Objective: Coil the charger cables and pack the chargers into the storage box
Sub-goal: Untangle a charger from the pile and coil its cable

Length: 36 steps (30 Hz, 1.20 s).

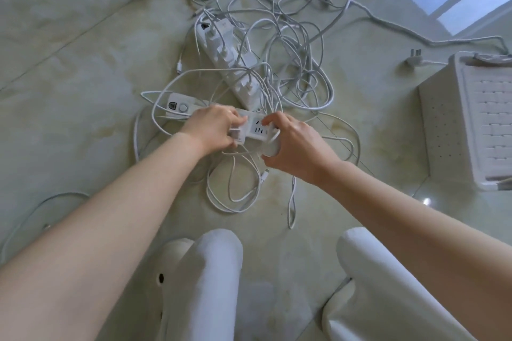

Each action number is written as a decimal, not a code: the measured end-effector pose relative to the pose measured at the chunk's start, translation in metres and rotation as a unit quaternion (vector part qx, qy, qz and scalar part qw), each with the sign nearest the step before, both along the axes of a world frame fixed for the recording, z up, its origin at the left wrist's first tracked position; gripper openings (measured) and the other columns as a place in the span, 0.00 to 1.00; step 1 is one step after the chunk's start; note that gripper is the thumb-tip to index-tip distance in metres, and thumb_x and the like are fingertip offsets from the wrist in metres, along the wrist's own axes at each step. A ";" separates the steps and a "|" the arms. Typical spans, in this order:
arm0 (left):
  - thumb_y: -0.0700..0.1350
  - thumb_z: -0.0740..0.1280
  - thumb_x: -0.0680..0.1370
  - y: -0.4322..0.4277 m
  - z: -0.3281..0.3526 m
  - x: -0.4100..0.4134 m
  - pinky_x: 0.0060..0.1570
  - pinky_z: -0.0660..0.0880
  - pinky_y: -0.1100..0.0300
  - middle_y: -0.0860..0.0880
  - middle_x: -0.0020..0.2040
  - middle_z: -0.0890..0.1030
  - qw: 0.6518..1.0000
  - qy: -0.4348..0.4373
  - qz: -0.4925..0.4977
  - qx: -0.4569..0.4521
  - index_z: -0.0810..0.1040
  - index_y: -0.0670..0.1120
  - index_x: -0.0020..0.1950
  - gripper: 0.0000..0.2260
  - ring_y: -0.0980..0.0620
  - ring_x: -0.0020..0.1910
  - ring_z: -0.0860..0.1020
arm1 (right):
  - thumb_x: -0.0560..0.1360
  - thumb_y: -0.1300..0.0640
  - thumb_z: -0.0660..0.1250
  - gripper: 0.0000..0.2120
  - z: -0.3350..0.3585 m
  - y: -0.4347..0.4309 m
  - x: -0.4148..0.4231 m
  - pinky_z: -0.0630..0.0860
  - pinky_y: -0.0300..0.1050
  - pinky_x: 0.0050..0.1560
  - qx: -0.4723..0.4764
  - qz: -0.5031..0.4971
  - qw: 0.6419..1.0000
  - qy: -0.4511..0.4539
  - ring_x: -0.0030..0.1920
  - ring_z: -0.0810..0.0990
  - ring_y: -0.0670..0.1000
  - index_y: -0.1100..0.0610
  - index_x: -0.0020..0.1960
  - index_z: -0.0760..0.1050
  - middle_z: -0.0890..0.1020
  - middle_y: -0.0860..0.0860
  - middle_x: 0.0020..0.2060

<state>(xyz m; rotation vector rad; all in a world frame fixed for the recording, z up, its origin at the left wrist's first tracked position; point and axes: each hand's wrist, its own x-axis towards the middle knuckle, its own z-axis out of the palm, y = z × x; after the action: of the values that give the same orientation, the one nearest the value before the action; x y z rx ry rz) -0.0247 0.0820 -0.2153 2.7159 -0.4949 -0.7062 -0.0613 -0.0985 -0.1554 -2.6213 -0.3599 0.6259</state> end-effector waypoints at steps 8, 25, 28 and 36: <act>0.43 0.64 0.78 -0.015 0.043 -0.002 0.59 0.71 0.54 0.43 0.65 0.76 0.991 0.127 -0.015 0.050 0.75 0.42 0.65 0.15 0.44 0.62 0.74 | 0.67 0.54 0.70 0.27 0.050 -0.003 -0.007 0.66 0.41 0.44 -0.038 0.048 0.997 -0.042 0.53 0.73 0.54 0.57 0.62 0.64 0.75 0.54 0.56; 0.52 0.61 0.80 -0.053 0.246 -0.078 0.43 0.73 0.62 0.50 0.49 0.79 0.951 0.202 0.027 -0.231 0.74 0.44 0.58 0.13 0.49 0.40 0.78 | 0.65 0.50 0.72 0.28 0.195 -0.038 -0.086 0.69 0.43 0.48 -0.089 0.047 0.976 -0.193 0.57 0.71 0.53 0.56 0.61 0.67 0.74 0.51 0.55; 0.51 0.67 0.77 -0.058 0.269 -0.101 0.38 0.71 0.63 0.53 0.47 0.77 0.957 0.164 0.003 -0.238 0.72 0.49 0.59 0.12 0.54 0.36 0.76 | 0.65 0.54 0.71 0.26 0.214 -0.038 -0.106 0.70 0.45 0.45 -0.085 0.070 0.955 -0.274 0.56 0.72 0.55 0.58 0.61 0.69 0.73 0.53 0.54; 0.50 0.64 0.79 -0.069 0.329 -0.140 0.27 0.69 0.66 0.50 0.37 0.73 0.910 0.016 0.138 -0.392 0.68 0.40 0.53 0.14 0.56 0.25 0.70 | 0.66 0.61 0.76 0.44 0.239 -0.045 -0.127 0.61 0.34 0.62 0.240 -0.238 0.901 -0.272 0.64 0.69 0.52 0.63 0.73 0.54 0.65 0.57 0.68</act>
<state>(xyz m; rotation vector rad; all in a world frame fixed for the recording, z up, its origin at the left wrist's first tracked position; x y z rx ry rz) -0.1645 0.0130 0.1135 1.9520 -0.2845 -0.3582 -0.1887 -0.1430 0.0835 -2.2198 -0.0087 -0.3350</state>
